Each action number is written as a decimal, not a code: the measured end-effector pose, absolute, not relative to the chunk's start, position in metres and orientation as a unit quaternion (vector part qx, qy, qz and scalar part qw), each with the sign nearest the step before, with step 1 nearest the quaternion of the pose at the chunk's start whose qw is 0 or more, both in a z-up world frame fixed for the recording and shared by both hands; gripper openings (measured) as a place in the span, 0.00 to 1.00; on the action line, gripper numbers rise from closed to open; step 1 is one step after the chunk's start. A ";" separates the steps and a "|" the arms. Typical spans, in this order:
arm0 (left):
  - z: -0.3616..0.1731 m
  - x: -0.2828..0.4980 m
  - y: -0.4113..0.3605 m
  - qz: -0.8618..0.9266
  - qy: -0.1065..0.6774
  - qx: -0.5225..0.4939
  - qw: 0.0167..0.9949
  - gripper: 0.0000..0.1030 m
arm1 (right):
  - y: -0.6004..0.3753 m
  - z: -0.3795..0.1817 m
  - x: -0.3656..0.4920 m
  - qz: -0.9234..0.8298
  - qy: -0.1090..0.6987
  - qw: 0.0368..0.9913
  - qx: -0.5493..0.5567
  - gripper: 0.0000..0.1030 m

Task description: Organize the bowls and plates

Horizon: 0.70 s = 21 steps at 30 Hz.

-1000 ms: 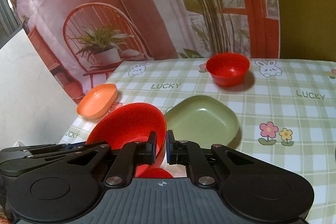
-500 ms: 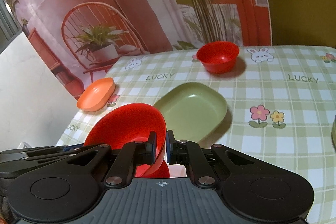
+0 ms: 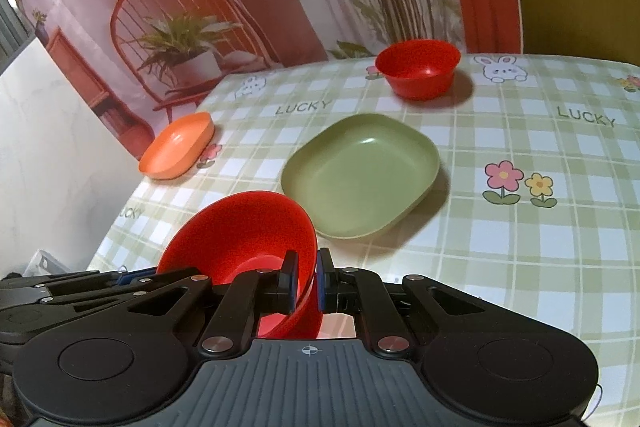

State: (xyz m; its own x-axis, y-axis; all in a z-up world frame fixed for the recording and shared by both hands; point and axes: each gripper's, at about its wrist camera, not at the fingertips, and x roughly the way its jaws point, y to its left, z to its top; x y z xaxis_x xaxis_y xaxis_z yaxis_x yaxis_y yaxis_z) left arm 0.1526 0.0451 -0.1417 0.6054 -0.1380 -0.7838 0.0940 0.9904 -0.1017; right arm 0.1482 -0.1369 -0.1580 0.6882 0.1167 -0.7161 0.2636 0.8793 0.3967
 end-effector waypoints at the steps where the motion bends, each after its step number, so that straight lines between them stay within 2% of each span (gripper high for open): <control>1: -0.143 0.153 0.045 -0.064 0.441 -0.024 0.895 0.13 | -0.136 -0.159 0.149 -0.042 0.395 0.885 0.242 0.09; 21: -0.157 0.150 0.044 -0.058 0.462 -0.016 0.885 0.14 | -0.131 -0.173 0.154 -0.033 0.416 0.880 0.229 0.11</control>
